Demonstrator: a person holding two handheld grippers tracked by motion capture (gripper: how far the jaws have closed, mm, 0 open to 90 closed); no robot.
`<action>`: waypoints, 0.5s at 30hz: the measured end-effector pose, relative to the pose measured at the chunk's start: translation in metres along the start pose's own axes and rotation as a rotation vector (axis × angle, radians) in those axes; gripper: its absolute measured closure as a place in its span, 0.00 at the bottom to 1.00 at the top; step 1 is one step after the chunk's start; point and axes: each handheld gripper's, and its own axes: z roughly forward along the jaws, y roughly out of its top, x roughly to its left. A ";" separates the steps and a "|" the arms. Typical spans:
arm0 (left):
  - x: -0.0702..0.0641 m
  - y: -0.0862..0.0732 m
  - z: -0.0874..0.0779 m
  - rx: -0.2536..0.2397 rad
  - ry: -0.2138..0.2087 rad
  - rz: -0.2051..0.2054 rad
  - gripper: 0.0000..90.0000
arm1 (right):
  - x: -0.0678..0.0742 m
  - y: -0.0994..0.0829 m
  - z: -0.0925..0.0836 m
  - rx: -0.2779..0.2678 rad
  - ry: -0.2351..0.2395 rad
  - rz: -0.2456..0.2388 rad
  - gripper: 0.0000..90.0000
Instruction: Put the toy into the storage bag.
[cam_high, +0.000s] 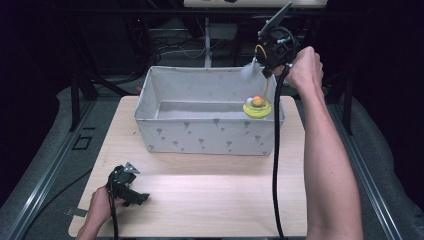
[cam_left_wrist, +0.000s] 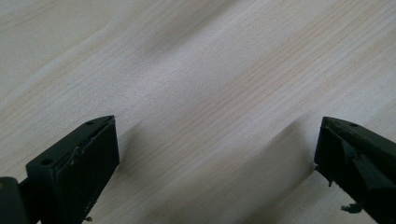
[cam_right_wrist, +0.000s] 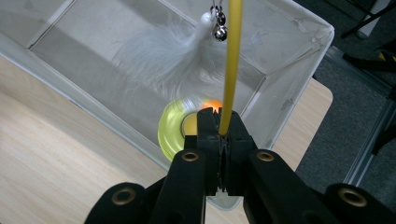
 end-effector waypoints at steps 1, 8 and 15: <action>0.000 0.000 0.000 0.000 0.000 0.000 0.00 | 0.000 0.000 0.002 -0.002 0.004 0.004 0.98; 0.000 0.000 0.000 0.000 -0.002 0.002 0.00 | -0.003 -0.003 0.017 0.010 0.013 0.013 0.98; 0.000 0.000 0.000 -0.001 -0.001 -0.001 0.00 | -0.006 -0.008 0.029 0.026 0.024 0.023 0.98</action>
